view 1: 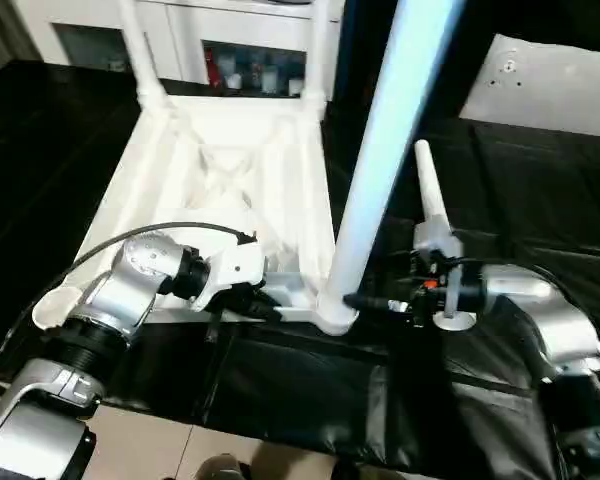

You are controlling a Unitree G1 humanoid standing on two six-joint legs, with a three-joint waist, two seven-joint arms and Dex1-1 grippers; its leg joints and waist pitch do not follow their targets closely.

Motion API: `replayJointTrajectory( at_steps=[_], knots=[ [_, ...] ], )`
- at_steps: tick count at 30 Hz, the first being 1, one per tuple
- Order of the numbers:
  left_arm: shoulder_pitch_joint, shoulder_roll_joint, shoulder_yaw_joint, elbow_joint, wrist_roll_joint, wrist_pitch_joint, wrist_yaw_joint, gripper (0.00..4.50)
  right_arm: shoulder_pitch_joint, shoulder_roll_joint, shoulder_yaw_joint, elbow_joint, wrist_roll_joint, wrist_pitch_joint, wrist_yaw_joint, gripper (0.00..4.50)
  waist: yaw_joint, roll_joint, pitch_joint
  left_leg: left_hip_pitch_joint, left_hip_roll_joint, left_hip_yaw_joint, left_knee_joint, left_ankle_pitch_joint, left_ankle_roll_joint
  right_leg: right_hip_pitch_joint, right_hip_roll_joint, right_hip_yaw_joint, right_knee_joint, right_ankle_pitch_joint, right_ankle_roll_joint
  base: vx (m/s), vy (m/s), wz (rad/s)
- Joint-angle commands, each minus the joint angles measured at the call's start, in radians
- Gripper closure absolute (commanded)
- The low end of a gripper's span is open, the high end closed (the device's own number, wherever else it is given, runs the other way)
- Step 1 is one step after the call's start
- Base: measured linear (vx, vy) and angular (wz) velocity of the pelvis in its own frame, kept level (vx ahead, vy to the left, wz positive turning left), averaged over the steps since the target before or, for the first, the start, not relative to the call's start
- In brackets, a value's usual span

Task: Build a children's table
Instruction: Rotate leg to tighten

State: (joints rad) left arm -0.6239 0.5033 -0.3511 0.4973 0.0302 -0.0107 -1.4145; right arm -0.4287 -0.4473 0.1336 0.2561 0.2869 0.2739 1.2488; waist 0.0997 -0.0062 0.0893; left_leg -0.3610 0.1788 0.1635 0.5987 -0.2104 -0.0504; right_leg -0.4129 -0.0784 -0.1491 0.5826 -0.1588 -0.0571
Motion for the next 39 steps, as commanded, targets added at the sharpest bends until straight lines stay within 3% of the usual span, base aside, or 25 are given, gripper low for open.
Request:
replayJointTrajectory(
  at_steps=[1,7,13,19,25,26,30,31,36,37,39],
  knots=[
    [-0.032,-0.014,-0.044,-0.017,-0.019,-0.041,-0.071,4.50,-0.015,-0.013,0.013,0.008,0.008,-0.001,0.022,1.23,-0.004,-0.007,-0.089,0.006,0.067,-0.012,-0.057,0.019,0.123,0.074,-0.096,0.082,-0.041,-0.134,-0.187,0.000,0.000,0.00],
    [-0.040,-0.019,-0.045,-0.002,-0.014,-0.048,-0.084,4.50,-0.025,-0.017,0.033,0.016,0.015,0.013,0.067,1.69,0.005,-0.006,-0.086,0.007,0.066,-0.010,-0.060,-0.035,0.091,0.074,-0.096,0.081,-0.056,-0.238,-0.151,0.000,0.000,0.00],
    [-0.039,-0.017,-0.046,0.004,-0.014,-0.054,-0.094,4.50,-0.037,-0.013,0.036,0.044,0.014,0.008,0.084,2.31,0.008,-0.008,-0.087,0.006,0.064,-0.009,-0.059,-0.035,0.083,0.075,-0.095,0.080,-0.057,-0.244,-0.141,0.000,0.000,0.00],
    [-0.039,-0.015,-0.046,0.010,-0.008,-0.050,-0.086,4.50,-0.026,-0.004,0.038,0.033,0.028,0.035,0.088,2.51,0.007,-0.005,-0.086,0.006,0.065,-0.009,-0.059,-0.032,0.086,0.074,-0.093,0.079,-0.057,-0.238,-0.141,0.000,0.000,0.00],
    [-0.014,-0.059,0.002,-0.051,0.003,0.132,0.091,4.50,0.072,0.065,0.012,-0.112,0.097,0.160,-0.037,2.52,0.008,-0.004,-0.079,0.013,0.069,-0.011,-0.065,-0.064,0.060,0.071,-0.097,0.080,-0.064,-0.283,-0.139,0.000,0.000,0.00],
    [0.008,-0.088,0.021,-0.107,-0.006,0.212,0.152,4.50,0.111,0.110,0.013,-0.161,0.089,0.183,-0.125,2.52,0.004,-0.003,-0.073,0.015,0.072,-0.012,-0.070,-0.089,0.039,0.070,-0.100,0.082,-0.069,-0.319,-0.132,0.000,0.000,0.00],
    [0.038,-0.156,0.040,-0.176,0.000,0.320,0.271,4.50,0.152,0.192,0.024,-0.195,0.048,0.218,-0.275,2.52,-0.013,-0.008,-0.067,0.015,0.060,-0.012,-0.072,-0.128,0.021,0.073,-0.097,0.075,-0.090,-0.445,-0.081,0.000,0.000,0.00],
    [0.048,-0.182,0.043,-0.198,0.003,0.355,0.308,4.50,0.162,0.226,0.025,-0.200,0.030,0.228,-0.334,2.52,-0.025,-0.008,-0.064,0.014,0.053,-0.013,-0.071,-0.142,0.019,0.074,-0.097,0.068,-0.103,-0.510,-0.049,0.000,0.000,0.00],
    [0.057,-0.341,0.060,-0.233,0.037,0.481,0.529,4.50,0.146,0.419,-0.006,-0.161,-0.058,0.280,-0.659,2.52,-0.069,-0.005,-0.056,0.016,0.045,-0.018,-0.069,-0.198,0.007,0.066,-0.090,0.049,-0.128,-0.597,-0.004,0.000,0.000,0.00],
    [0.057,-0.342,0.061,-0.233,0.038,0.482,0.532,4.50,0.145,0.421,-0.006,-0.160,-0.058,0.280,-0.662,2.52,-0.078,-0.004,-0.056,0.018,0.037,-0.021,-0.065,-0.228,0.016,0.069,-0.091,0.039,-0.142,-0.639,0.030,0.000,0.000,0.00],
    [0.043,-0.384,0.075,-0.224,0.052,0.508,0.608,4.50,0.123,0.469,-0.011,-0.138,-0.074,0.287,-0.739,2.52,-0.089,0.003,-0.055,0.023,0.043,-0.024,-0.067,-0.248,0.025,0.065,-0.090,0.035,-0.147,-0.620,0.027,0.000,0.000,0.00]
  ],
)
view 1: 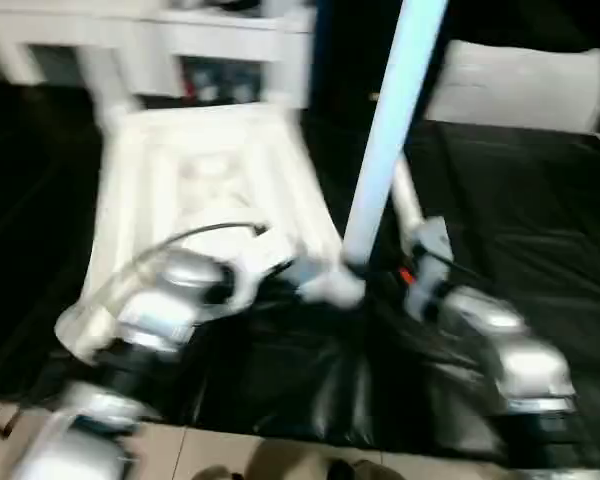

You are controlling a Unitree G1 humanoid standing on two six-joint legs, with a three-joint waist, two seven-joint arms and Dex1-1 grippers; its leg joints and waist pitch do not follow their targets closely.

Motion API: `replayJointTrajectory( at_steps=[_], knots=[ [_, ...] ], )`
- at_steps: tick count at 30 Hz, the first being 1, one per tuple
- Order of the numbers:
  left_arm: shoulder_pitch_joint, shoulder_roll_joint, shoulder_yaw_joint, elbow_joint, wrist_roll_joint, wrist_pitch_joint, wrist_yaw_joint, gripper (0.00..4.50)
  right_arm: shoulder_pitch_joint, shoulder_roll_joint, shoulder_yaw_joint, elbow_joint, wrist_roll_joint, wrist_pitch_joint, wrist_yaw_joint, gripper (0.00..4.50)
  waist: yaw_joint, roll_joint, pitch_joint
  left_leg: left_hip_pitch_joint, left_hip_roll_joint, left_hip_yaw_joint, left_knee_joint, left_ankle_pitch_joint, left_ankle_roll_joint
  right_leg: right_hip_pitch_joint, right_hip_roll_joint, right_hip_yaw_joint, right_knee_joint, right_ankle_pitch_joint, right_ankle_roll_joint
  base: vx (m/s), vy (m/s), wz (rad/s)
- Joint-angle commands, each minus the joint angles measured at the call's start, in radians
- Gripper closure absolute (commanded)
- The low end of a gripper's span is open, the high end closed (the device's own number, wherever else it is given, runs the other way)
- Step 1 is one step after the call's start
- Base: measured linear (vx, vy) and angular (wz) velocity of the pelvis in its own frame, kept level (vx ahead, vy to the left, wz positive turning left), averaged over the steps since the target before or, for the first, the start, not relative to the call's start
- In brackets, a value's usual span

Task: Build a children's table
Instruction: Rotate leg to tighten

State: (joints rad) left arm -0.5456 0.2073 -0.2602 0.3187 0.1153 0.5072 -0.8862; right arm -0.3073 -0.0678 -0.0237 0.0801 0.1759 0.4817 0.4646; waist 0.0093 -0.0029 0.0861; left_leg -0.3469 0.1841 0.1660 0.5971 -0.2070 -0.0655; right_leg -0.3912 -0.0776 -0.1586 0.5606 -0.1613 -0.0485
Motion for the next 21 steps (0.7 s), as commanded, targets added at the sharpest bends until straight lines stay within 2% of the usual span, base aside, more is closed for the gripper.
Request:
replayJointTrajectory(
  at_steps=[1,2,3,4,5,6,7,11,13,16,17,18,19,20,21],
  knots=[
    [-0.050,-0.113,-0.001,-0.033,-0.022,0.000,0.131,4.50,-0.021,0.111,0.156,0.064,0.009,0.072,0.000,2.52,-0.002,0.006,-0.054,0.011,0.041,-0.030,-0.067,-0.265,0.041,0.046,-0.091,0.040,-0.124,-0.600,0.011,0.000,0.000,0.00],
    [-0.072,-0.142,0.022,-0.016,-0.001,0.010,0.208,4.50,-0.052,0.142,0.163,0.104,-0.024,0.049,-0.054,2.52,-0.012,0.004,-0.055,0.007,0.048,-0.034,-0.071,-0.286,0.041,0.050,-0.089,0.039,-0.121,-0.559,0.003,0.000,0.000,0.00],
    [-0.074,-0.143,0.023,-0.016,0.001,0.012,0.212,4.50,-0.053,0.145,0.163,0.105,-0.025,0.047,-0.056,2.52,-0.015,0.008,-0.055,0.007,0.051,-0.036,-0.073,-0.302,0.039,0.050,-0.089,0.038,-0.117,-0.547,-0.003,0.000,0.000,0.00],
    [-0.082,-0.139,0.026,-0.012,0.012,0.005,0.226,4.50,-0.056,0.155,0.152,0.109,-0.018,0.031,-0.055,2.52,-0.021,0.006,-0.056,0.014,0.053,-0.036,-0.074,-0.326,0.040,0.049,-0.091,0.037,-0.122,-0.533,-0.008,0.000,0.000,0.00],
    [-0.084,-0.137,0.025,-0.013,0.020,0.003,0.228,4.50,-0.054,0.162,0.143,0.105,-0.017,0.029,-0.057,2.17,-0.023,0.006,-0.059,0.011,0.052,-0.036,-0.074,-0.318,0.048,0.053,-0.097,0.042,-0.118,-0.505,-0.017,0.000,0.000,0.00],
    [-0.086,-0.128,0.024,-0.009,0.026,-0.002,0.221,4.50,-0.048,0.162,0.132,0.101,-0.020,0.023,-0.064,1.97,-0.022,0.008,-0.059,0.006,0.053,-0.035,-0.077,-0.295,0.052,0.054,-0.099,0.049,-0.113,-0.475,-0.030,0.000,0.000,0.00],
    [-0.087,-0.114,0.017,-0.004,0.033,-0.014,0.215,4.50,-0.039,0.158,0.122,0.095,-0.023,0.017,-0.073,1.84,-0.022,0.008,-0.059,0.006,0.054,-0.035,-0.078,-0.291,0.053,0.053,-0.098,0.052,-0.110,-0.463,-0.037,0.000,0.000,0.00],
    [-0.083,-0.078,0.007,0.012,0.032,-0.062,0.188,4.50,-0.002,0.120,0.086,0.075,-0.033,-0.019,-0.092,1.38,-0.014,0.006,-0.067,0.005,0.054,-0.029,-0.078,-0.235,0.061,0.052,-0.099,0.070,-0.093,-0.399,-0.084,0.000,0.000,0.00],
    [-0.082,-0.061,0.007,0.020,0.026,-0.101,0.162,4.50,0.026,0.076,0.073,0.061,-0.059,-0.070,-0.091,1.33,-0.008,0.007,-0.069,0.006,0.052,-0.025,-0.076,-0.223,0.062,0.051,-0.101,0.074,-0.095,-0.403,-0.088,0.000,0.000,0.00],
    [-0.083,-0.058,0.011,0.030,0.024,-0.114,0.157,4.50,0.040,0.068,0.042,0.049,-0.032,-0.066,-0.080,1.02,-0.002,0.007,-0.073,-0.002,0.055,-0.025,-0.077,-0.194,0.070,0.058,-0.098,0.075,-0.087,-0.366,-0.097,0.000,0.000,0.00],
    [-0.085,-0.056,0.011,0.034,0.024,-0.123,0.155,4.50,0.045,0.065,0.028,0.040,-0.024,-0.070,-0.077,0.87,-0.003,0.007,-0.075,-0.001,0.055,-0.026,-0.076,-0.201,0.070,0.059,-0.098,0.073,-0.088,-0.384,-0.094,0.000,0.000,0.00],
    [-0.089,-0.057,0.020,0.047,0.020,-0.130,0.166,4.50,0.055,0.060,0.006,0.022,-0.012,-0.080,-0.078,0.81,-0.001,0.000,-0.082,0.000,0.053,-0.024,-0.072,-0.187,0.070,0.060,-0.102,0.074,-0.087,-0.391,-0.097,0.000,0.000,0.00],
    [-0.093,-0.060,0.028,0.058,0.018,-0.137,0.183,4.50,0.063,0.056,-0.011,0.005,-0.001,-0.088,-0.077,0.70,0.000,0.001,-0.082,-0.005,0.050,-0.023,-0.070,-0.170,0.074,0.062,-0.103,0.076,-0.086,-0.380,-0.098,0.000,0.000,0.00],
    [-0.097,-0.062,0.038,0.072,0.004,-0.155,0.186,4.50,0.073,0.053,-0.028,-0.020,0.022,-0.088,-0.067,0.70,0.004,-0.007,-0.090,-0.009,0.053,-0.021,-0.067,-0.134,0.085,0.064,-0.101,0.077,-0.080,-0.348,-0.101,0.000,0.000,0.00],
    [-0.100,-0.069,0.058,0.082,-0.027,-0.167,0.179,4.50,0.094,0.048,-0.048,-0.071,0.065,-0.083,-0.039,0.55,0.011,-0.009,-0.094,-0.010,0.051,-0.019,-0.064,-0.099,0.099,0.062,-0.101,0.079,-0.072,-0.310,-0.107,0.000,0.000,0.00]
  ],
)
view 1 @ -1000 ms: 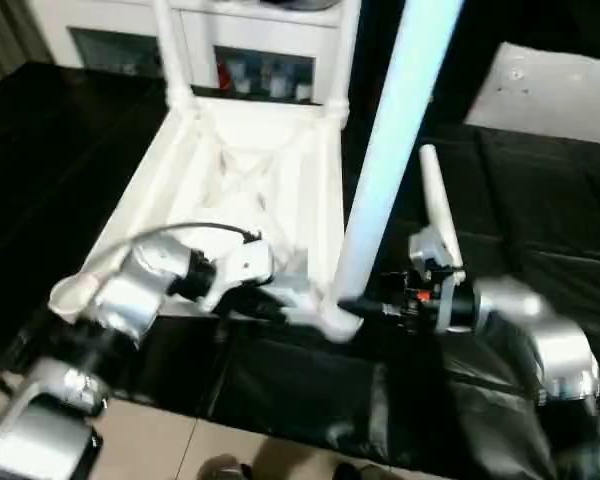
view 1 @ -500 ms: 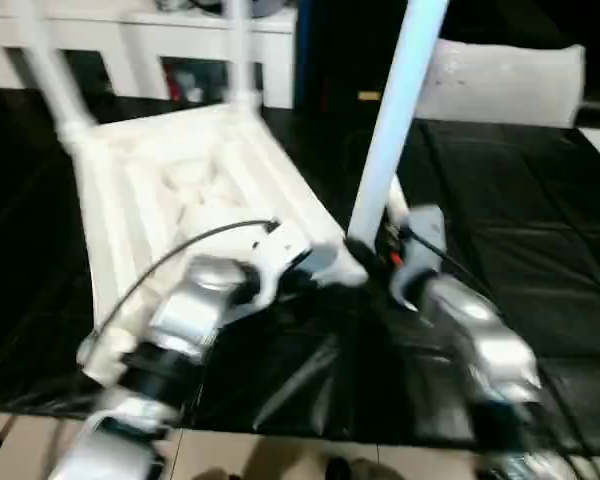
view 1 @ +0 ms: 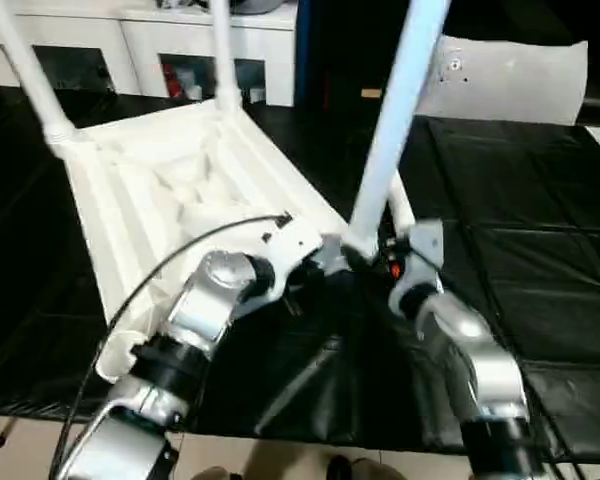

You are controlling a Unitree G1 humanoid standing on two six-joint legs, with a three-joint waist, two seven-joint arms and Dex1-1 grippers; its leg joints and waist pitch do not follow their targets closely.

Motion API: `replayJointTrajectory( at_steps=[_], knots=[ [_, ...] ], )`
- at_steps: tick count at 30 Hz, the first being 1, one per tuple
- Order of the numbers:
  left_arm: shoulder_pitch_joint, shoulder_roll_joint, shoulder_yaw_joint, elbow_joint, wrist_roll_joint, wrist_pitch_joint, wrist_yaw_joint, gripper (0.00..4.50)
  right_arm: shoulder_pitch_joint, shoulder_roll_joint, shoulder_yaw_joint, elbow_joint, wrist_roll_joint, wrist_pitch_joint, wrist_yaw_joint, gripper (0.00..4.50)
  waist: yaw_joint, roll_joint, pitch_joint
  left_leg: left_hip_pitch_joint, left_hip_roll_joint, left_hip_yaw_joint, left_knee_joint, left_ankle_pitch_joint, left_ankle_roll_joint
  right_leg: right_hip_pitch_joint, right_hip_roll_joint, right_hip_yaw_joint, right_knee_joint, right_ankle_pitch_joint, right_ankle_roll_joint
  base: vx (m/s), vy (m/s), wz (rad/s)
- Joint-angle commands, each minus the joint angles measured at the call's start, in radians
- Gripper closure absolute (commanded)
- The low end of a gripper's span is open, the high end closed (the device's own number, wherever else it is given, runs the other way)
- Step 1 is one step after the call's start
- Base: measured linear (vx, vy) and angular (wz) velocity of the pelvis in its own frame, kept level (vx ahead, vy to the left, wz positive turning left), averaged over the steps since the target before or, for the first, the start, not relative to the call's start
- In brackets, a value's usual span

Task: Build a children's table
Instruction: Rotate leg to tighten, then rotate table base

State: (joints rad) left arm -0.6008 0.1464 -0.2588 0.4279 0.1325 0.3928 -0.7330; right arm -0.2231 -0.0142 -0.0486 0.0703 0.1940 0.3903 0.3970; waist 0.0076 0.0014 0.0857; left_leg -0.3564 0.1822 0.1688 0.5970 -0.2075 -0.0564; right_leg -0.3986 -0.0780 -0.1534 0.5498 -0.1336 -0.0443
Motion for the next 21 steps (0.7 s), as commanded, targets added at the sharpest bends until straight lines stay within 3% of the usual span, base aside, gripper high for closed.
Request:
replayJointTrajectory(
  at_steps=[1,3,5,8,11,16,17,19,21],
  knots=[
    [-0.045,-0.008,0.056,-0.027,-0.044,-0.053,0.025,4.06,0.009,-0.006,-0.023,-0.062,0.046,0.008,0.028,0.42,0.015,-0.012,-0.095,-0.005,0.054,-0.022,-0.063,-0.078,0.097,0.070,-0.100,0.075,-0.055,-0.310,-0.117,0.000,0.000,0.00],
    [-0.044,-0.024,0.099,-0.039,-0.094,-0.057,0.027,3.95,0.042,-0.028,-0.008,-0.134,0.080,0.055,0.060,0.33,0.023,-0.014,-0.099,-0.009,0.056,-0.020,-0.058,-0.026,0.123,0.066,-0.097,0.077,-0.039,-0.224,-0.145,0.000,0.000,0.00],
    [-0.039,-0.036,0.130,-0.066,-0.130,-0.065,0.026,3.90,0.067,-0.051,0.021,-0.175,0.075,0.095,0.080,0.10,0.032,-0.011,-0.096,-0.008,0.059,-0.017,-0.057,-0.022,0.131,0.062,-0.097,0.077,-0.041,-0.223,-0.157,0.000,0.000,0.00],
    [-0.031,-0.039,0.167,-0.097,-0.158,-0.064,0.047,3.53,0.084,-0.067,0.054,-0.188,0.043,0.096,0.078,0.00,0.041,-0.010,-0.090,-0.005,0.056,-0.014,-0.060,-0.078,0.097,0.060,-0.095,0.072,-0.056,-0.330,-0.125,0.000,0.000,0.00],
    [-0.028,0.004,0.224,-0.146,-0.178,-0.019,0.069,3.53,0.091,-0.070,0.071,-0.204,0.039,0.123,0.059,0.00,0.040,-0.005,-0.087,0.000,0.053,-0.016,-0.062,-0.122,0.068,0.058,-0.092,0.069,-0.068,-0.418,-0.083,0.000,0.000,0.00],
    [-0.008,0.187,0.308,-0.197,-0.081,0.067,0.163,3.53,0.089,-0.093,0.135,-0.227,0.018,0.177,0.054,0.00,0.026,0.003,-0.084,0.005,0.046,-0.020,-0.065,-0.165,0.042,0.055,-0.082,0.063,-0.073,-0.451,-0.040,0.000,0.000,0.00],
    [-0.002,0.210,0.312,-0.202,-0.069,0.070,0.165,3.72,0.088,-0.095,0.144,-0.226,0.014,0.182,0.055,0.00,0.027,0.006,-0.081,0.014,0.046,-0.020,-0.065,-0.184,0.035,0.050,-0.083,0.062,-0.078,-0.479,-0.034,0.000,0.000,0.00],
    [0.039,0.337,0.333,-0.229,0.015,0.112,0.181,3.89,0.081,-0.093,0.185,-0.200,-0.013,0.195,0.049,0.00,0.027,0.008,-0.080,0.016,0.050,-0.024,-0.069,-0.204,0.024,0.047,-0.082,0.062,-0.078,-0.493,-0.028,0.000,0.000,0.00],
    [0.063,0.395,0.334,-0.237,0.055,0.134,0.185,3.93,0.074,-0.089,0.199,-0.178,-0.030,0.200,0.041,0.00,0.027,0.010,-0.084,0.017,0.052,-0.027,-0.070,-0.202,0.018,0.049,-0.083,0.065,-0.069,-0.470,-0.036,0.000,0.000,0.00]
  ],
)
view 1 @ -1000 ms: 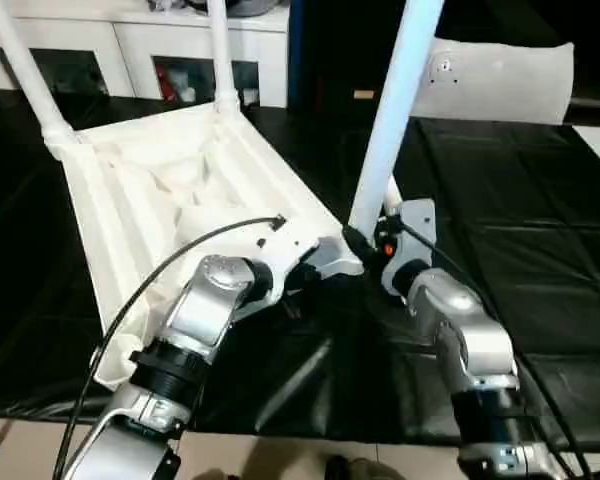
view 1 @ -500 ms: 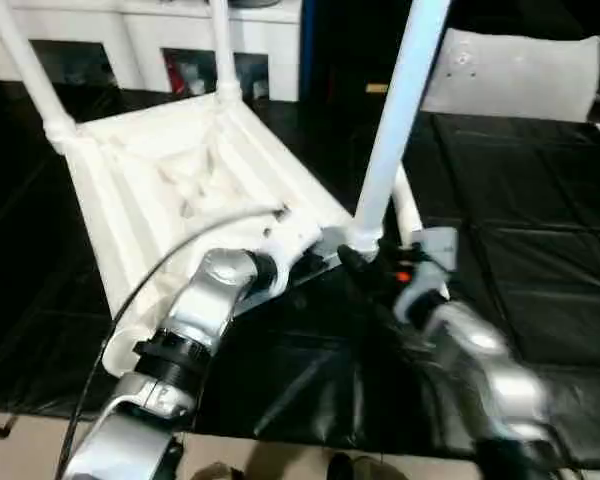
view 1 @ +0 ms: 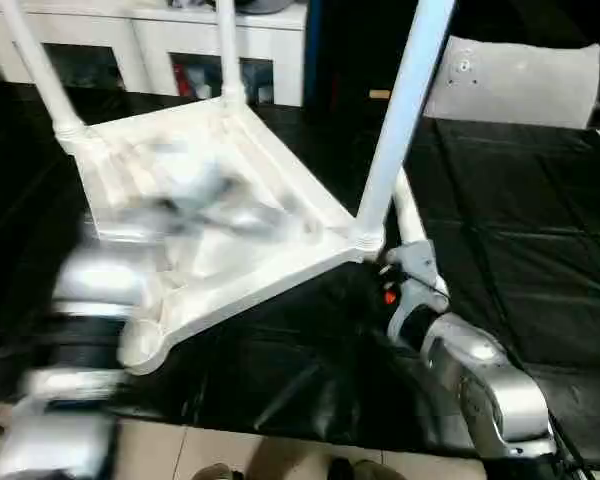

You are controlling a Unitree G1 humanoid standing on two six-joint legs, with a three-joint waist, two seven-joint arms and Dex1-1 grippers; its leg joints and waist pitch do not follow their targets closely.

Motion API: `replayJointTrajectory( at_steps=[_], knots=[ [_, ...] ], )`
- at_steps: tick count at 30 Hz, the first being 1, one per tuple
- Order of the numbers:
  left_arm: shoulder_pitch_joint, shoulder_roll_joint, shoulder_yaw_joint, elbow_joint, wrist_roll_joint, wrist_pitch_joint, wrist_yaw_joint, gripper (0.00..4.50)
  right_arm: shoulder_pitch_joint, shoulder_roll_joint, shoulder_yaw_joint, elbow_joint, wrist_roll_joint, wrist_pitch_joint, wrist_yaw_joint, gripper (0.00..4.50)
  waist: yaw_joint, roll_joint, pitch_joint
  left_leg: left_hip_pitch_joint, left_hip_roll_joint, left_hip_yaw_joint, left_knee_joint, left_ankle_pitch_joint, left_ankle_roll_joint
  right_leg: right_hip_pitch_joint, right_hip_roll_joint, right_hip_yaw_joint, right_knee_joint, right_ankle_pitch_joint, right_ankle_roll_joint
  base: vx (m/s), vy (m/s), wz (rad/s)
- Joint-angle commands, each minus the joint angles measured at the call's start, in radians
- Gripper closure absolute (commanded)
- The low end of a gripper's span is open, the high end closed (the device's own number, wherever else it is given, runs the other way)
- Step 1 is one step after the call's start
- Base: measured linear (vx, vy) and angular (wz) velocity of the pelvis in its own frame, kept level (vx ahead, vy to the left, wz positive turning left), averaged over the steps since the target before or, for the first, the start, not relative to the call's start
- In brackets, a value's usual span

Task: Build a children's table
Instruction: Rotate table base

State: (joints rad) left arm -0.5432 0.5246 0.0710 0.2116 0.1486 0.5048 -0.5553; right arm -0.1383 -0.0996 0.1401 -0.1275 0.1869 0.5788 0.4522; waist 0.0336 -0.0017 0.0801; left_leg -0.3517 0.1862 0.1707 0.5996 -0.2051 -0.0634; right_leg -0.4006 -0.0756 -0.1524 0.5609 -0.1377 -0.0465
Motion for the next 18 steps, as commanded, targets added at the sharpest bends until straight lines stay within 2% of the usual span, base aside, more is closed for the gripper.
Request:
replayJointTrajectory(
  at_steps=[1,2,3,4,5,6,8,10,11,14,15,18],
  knots=[
    [0.026,0.058,0.002,-0.022,0.072,0.030,0.013,4.17,-0.019,-0.002,0.020,0.044,-0.043,0.005,-0.027,0.00,0.001,0.013,-0.077,0.013,0.050,-0.029,-0.074,-0.206,0.022,0.049,-0.086,0.066,-0.080,-0.452,-0.039,0.000,0.000,0.00],
    [0.030,0.067,0.002,-0.022,0.080,0.031,0.015,4.25,-0.021,-0.001,0.021,0.049,-0.048,0.003,-0.030,0.00,-0.001,0.016,-0.077,0.012,0.051,-0.030,-0.075,-0.206,0.018,0.048,-0.086,0.068,-0.076,-0.435,-0.053,0.000,0.000,0.00],
    [0.041,0.086,-0.002,-0.025,0.077,0.038,0.015,4.25,-0.025,0.006,0.019,0.058,-0.048,0.012,-0.045,0.00,0.006,0.014,-0.078,0.020,0.052,-0.027,-0.073,-0.213,0.014,0.043,-0.089,0.072,-0.078,-0.429,-0.064,0.000,0.000,0.00],
    [0.056,0.104,-0.005,-0.023,0.066,0.053,0.014,4.28,-0.035,0.015,0.014,0.073,-0.044,0.028,-0.063,0.00,0.007,0.014,-0.077,0.021,0.052,-0.026,-0.074,-0.214,0.014,0.043,-0.089,0.073,-0.077,-0.427,-0.070,0.000,0.000,0.00],
    [0.086,0.133,-0.017,-0.006,0.055,0.074,0.001,4.42,-0.058,0.020,0.018,0.114,-0.058,0.044,-0.090,0.00,0.010,0.018,-0.076,0.016,0.053,-0.029,-0.077,-0.218,0.008,0.047,-0.090,0.074,-0.072,-0.421,-0.080,0.000,0.000,0.00],
    [0.098,0.141,-0.026,0.002,0.060,0.076,-0.003,4.42,-0.068,0.020,0.022,0.133,-0.065,0.049,-0.095,0.00,0.009,0.018,-0.076,0.014,0.053,-0.030,-0.079,-0.224,0.004,0.048,-0.089,0.073,-0.069,-0.417,-0.083,0.000,0.000,0.00],
    [0.118,0.145,-0.033,0.006,0.068,0.074,-0.013,4.42,-0.083,0.019,0.031,0.161,-0.075,0.046,-0.104,0.00,0.012,0.019,-0.076,0.018,0.054,-0.030,-0.078,-0.231,-0.005,0.046,-0.093,0.076,-0.071,-0.403,-0.088,0.000,0.000,0.00],
    [0.130,0.142,-0.035,0.004,0.063,0.061,-0.024,4.42,-0.092,0.023,0.034,0.180,-0.082,0.038,-0.108,0.00,0.015,0.020,-0.079,0.017,0.054,-0.029,-0.079,-0.231,-0.008,0.049,-0.092,0.077,-0.070,-0.390,-0.090,0.000,0.000,0.00],
    [0.143,0.131,-0.039,0.004,0.051,0.048,-0.039,4.42,-0.105,0.032,0.034,0.205,-0.085,0.026,-0.112,0.00,0.016,0.013,-0.079,0.015,0.054,-0.029,-0.080,-0.229,-0.006,0.051,-0.093,0.078,-0.069,-0.387,-0.092,0.000,0.000,0.00],
    [0.168,0.117,-0.064,-0.010,0.023,0.004,-0.079,4.42,-0.144,0.054,0.031,0.277,-0.093,-0.011,-0.129,0.00,0.018,0.015,-0.079,0.014,0.054,-0.029,-0.079,-0.228,-0.009,0.052,-0.096,0.079,-0.070,-0.383,-0.099,0.000,0.000,0.00],
    [0.171,0.116,-0.070,-0.014,0.017,0.003,-0.083,4.42,-0.154,0.059,0.030,0.294,-0.093,-0.017,-0.132,0.00,0.017,0.018,-0.081,0.014,0.055,-0.030,-0.080,-0.229,-0.013,0.052,-0.096,0.079,-0.066,-0.372,-0.105,0.000,0.000,0.00],
    [0.179,0.116,-0.082,-0.029,0.004,0.012,-0.097,4.42,-0.189,0.070,0.025,0.357,-0.098,-0.042,-0.142,0.00,0.015,0.019,-0.082,0.014,0.054,-0.028,-0.079,-0.231,-0.016,0.052,-0.096,0.080,-0.062,-0.350,-0.119,0.000,0.000,0.00]
  ],
)
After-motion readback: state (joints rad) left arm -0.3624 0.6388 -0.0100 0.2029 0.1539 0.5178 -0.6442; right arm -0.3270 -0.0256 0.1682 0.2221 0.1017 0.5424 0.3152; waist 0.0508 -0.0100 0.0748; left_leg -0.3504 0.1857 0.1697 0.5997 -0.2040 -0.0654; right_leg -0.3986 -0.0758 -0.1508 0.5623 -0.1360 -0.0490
